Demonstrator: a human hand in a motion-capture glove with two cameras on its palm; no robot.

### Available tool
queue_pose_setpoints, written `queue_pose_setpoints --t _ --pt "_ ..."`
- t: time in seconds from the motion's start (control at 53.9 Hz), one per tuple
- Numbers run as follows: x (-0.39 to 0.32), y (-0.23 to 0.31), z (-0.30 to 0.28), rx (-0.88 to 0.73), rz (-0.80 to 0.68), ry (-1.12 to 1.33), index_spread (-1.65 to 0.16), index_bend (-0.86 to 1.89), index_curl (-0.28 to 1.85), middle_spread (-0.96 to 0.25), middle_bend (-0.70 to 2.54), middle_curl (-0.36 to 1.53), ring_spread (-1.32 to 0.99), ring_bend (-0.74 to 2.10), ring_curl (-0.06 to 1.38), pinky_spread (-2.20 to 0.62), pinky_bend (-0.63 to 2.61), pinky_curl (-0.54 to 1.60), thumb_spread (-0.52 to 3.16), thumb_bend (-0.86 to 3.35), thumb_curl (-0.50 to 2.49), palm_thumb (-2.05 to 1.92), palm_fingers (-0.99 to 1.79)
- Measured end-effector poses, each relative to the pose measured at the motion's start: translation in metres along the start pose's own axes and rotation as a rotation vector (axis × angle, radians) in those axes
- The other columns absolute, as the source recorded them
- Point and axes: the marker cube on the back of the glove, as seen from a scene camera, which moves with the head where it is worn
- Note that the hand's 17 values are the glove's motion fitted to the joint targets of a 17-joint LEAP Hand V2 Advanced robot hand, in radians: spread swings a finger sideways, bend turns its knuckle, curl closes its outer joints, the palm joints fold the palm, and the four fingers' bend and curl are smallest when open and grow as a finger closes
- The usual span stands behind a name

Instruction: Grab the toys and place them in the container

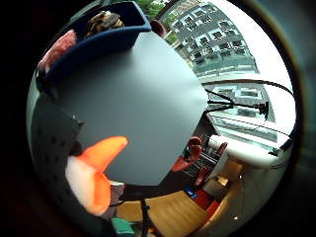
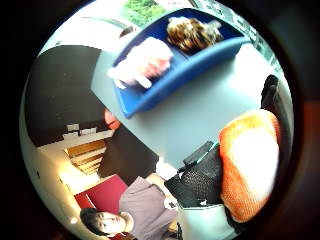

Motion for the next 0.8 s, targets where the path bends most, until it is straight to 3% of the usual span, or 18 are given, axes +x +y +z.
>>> queue_pose_setpoints --t 0.167,0.352,0.501,0.594,0.705,0.798 --pt "-0.010 -0.017 -0.067 0.176 -0.091 0.078 -0.26 0.86 0.71 -0.22 1.22 0.82 -0.34 1.47 0.72 -0.37 1.07 0.53 0.89 0.02 0.73 0.43 1.08" --pt "-0.038 -0.054 -0.113 0.334 0.001 0.025 -0.26 0.83 0.79 -0.21 1.23 0.84 -0.33 1.49 0.71 -0.37 1.08 0.53 0.87 -0.01 0.79 0.43 1.07" --pt "-0.057 -0.081 -0.108 0.352 -0.047 0.109 -0.26 0.80 0.85 -0.20 1.23 0.85 -0.32 1.50 0.71 -0.37 1.08 0.54 0.85 -0.01 0.82 0.43 1.07" --pt "-0.075 -0.093 -0.097 0.333 -0.170 0.117 -0.26 0.78 0.89 -0.20 1.22 0.85 -0.32 1.51 0.71 -0.37 1.08 0.54 0.85 -0.01 0.84 0.42 1.06" --pt "-0.090 -0.115 -0.082 0.338 -0.062 0.145 -0.27 0.76 0.93 -0.20 1.22 0.86 -0.32 1.50 0.70 -0.37 1.08 0.54 0.85 -0.01 0.86 0.42 1.06" --pt "-0.108 -0.127 -0.069 0.370 -0.118 0.091 -0.27 0.73 0.96 -0.20 1.20 0.86 -0.32 1.51 0.70 -0.36 1.07 0.54 0.85 -0.01 0.87 0.41 1.04"
